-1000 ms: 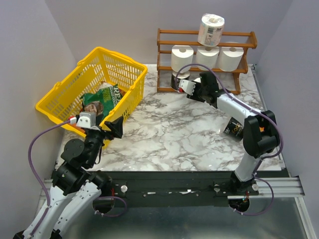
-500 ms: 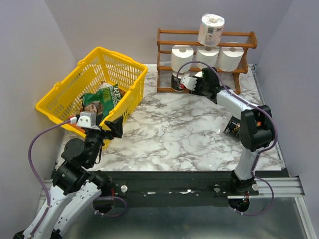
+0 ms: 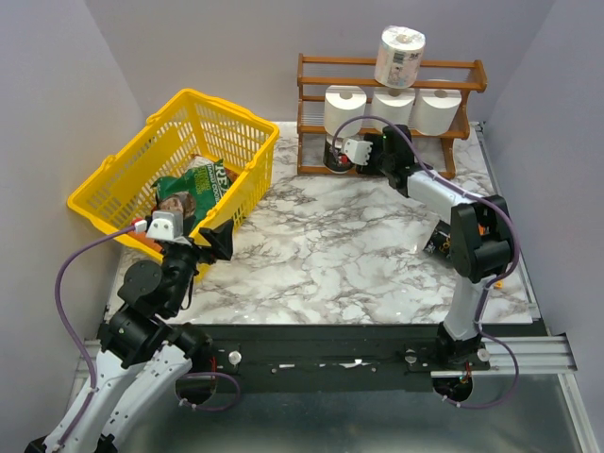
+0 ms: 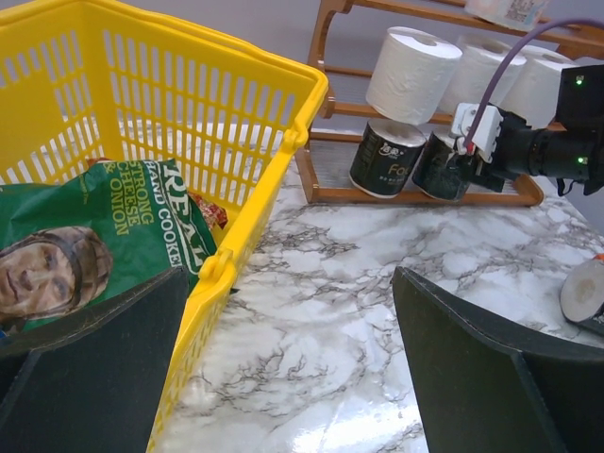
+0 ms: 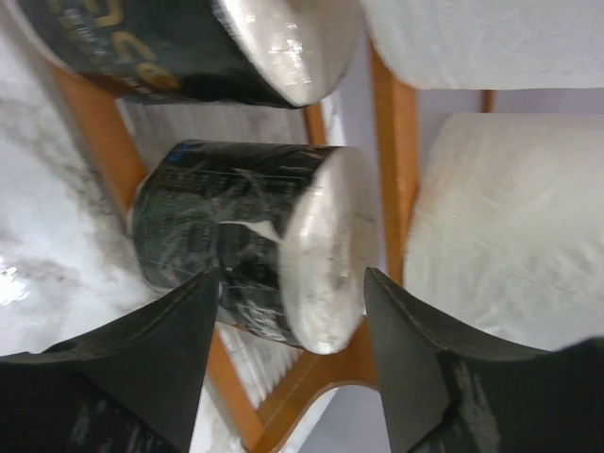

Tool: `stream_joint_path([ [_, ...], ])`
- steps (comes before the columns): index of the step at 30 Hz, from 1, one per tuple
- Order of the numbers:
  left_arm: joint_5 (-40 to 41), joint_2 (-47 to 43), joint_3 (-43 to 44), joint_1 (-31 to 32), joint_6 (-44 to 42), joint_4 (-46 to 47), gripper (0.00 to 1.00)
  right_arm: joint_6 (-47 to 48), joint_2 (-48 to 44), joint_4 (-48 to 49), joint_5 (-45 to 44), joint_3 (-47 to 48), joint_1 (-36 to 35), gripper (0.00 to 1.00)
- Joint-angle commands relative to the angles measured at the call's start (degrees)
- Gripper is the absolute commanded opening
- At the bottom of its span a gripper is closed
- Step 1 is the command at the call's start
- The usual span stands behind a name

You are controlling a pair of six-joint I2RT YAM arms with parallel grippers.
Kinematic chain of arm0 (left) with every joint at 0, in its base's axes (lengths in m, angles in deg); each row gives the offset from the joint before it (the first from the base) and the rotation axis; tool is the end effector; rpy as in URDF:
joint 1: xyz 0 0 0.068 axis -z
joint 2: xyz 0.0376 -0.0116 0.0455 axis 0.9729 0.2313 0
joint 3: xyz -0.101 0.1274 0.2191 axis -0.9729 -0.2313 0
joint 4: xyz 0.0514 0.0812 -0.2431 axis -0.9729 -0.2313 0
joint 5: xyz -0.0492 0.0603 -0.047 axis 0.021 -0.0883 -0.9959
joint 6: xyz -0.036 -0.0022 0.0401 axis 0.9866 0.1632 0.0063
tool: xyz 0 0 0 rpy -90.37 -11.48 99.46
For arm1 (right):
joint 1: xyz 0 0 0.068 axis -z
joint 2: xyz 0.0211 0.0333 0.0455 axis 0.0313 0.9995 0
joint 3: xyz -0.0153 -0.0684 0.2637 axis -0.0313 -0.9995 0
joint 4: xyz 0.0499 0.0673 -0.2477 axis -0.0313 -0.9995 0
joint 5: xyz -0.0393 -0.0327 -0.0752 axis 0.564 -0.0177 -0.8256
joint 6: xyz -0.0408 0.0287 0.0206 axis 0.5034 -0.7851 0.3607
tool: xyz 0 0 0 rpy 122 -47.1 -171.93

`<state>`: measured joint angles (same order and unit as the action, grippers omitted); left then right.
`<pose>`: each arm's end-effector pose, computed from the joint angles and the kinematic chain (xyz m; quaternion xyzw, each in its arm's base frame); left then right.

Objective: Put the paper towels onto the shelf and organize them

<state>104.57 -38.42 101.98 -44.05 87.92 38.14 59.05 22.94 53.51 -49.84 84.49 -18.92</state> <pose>0.0757 -0.0349 0.3452 -0.0109 0.6848 -0.1871 0.7042 0.4258 0.1315 0.2296 -0.5975 0.6304 -0.2160 0.4460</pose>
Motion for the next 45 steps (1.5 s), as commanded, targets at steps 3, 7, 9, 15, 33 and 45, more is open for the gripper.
stream_joint_path([
  [3,0.7,0.5,0.0,-0.7,-0.5,0.6,0.99,3.0,-2.1,13.7,-3.9,-5.6,0.3,0.73],
  [7,-0.1,0.6,0.1,-1.1,-0.4,0.8,0.99,3.4,-4.3,15.6,-2.9,-8.5,0.3,0.71],
  [9,-0.3,0.5,0.0,-1.4,-0.4,0.8,0.99,2.7,-4.8,15.5,-2.1,-9.5,0.4,0.69],
  [15,-0.7,0.1,0.0,-1.5,-0.4,0.8,0.99,-3.4,-7.9,12.8,-2.1,-11.8,-0.3,0.63],
  [33,-3.5,-3.1,-0.2,-1.6,0.4,1.3,0.99,-85.9,-13.0,-50.5,-29.9,6.6,-2.1,0.76],
  [45,-4.0,-4.9,-0.4,-1.6,0.8,1.3,0.99,-105.2,-15.5,-56.2,-42.4,-2.8,-2.1,0.89],
])
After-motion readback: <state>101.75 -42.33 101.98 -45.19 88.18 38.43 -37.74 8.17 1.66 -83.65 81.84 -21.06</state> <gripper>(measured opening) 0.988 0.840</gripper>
